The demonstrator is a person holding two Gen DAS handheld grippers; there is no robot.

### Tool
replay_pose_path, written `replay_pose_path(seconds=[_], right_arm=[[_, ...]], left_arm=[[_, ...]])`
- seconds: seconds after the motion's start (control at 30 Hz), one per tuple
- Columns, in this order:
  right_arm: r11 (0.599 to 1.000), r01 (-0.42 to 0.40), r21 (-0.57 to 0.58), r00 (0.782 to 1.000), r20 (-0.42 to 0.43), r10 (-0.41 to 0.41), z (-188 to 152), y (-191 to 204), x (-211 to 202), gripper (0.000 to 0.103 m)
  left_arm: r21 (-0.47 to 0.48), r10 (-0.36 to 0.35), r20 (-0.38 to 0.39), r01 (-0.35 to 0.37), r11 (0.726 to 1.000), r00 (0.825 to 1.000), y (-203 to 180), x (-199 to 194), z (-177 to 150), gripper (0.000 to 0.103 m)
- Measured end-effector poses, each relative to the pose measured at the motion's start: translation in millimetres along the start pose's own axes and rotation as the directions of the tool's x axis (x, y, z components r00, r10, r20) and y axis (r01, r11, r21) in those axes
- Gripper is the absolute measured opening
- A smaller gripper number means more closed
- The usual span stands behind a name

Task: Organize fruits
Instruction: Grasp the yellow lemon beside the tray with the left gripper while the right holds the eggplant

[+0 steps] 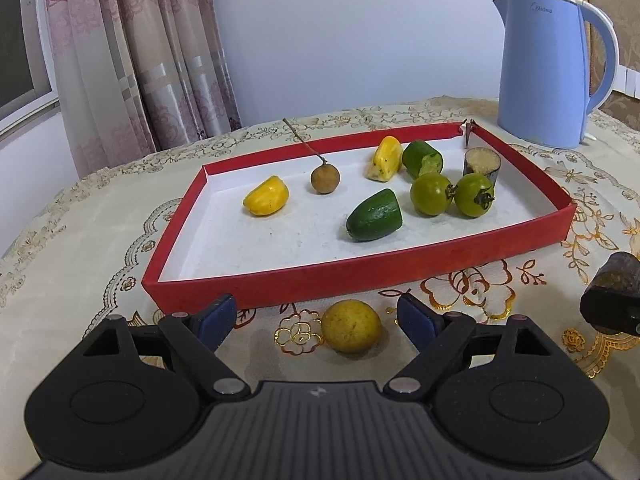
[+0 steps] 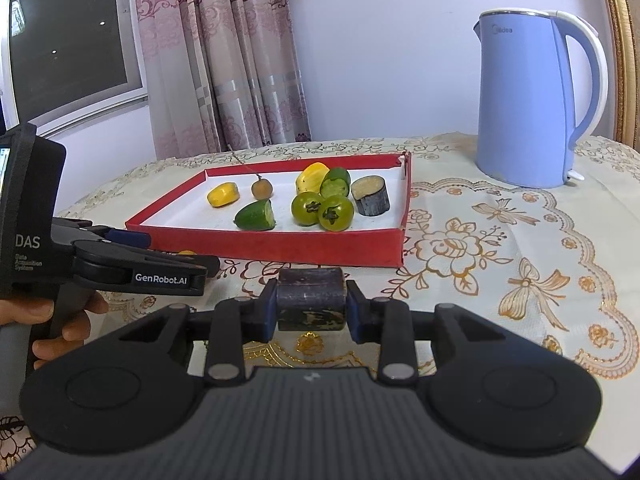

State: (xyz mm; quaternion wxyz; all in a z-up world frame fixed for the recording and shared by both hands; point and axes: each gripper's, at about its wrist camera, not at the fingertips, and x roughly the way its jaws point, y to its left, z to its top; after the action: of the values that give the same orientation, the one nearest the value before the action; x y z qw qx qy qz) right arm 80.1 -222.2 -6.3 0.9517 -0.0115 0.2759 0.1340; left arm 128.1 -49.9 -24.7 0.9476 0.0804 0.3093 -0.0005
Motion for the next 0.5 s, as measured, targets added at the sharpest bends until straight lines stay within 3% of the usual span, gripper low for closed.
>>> replay_pose_path(seconds=[0.5], right_arm=[[1.0, 0.001, -0.018, 1.0, 0.0, -0.001, 1.7, 7.0, -2.8, 0.032]], left_arm=[[-0.029, -0.016, -0.018, 0.015, 0.999, 1.0, 1.0, 6.9, -1.6, 0.087]])
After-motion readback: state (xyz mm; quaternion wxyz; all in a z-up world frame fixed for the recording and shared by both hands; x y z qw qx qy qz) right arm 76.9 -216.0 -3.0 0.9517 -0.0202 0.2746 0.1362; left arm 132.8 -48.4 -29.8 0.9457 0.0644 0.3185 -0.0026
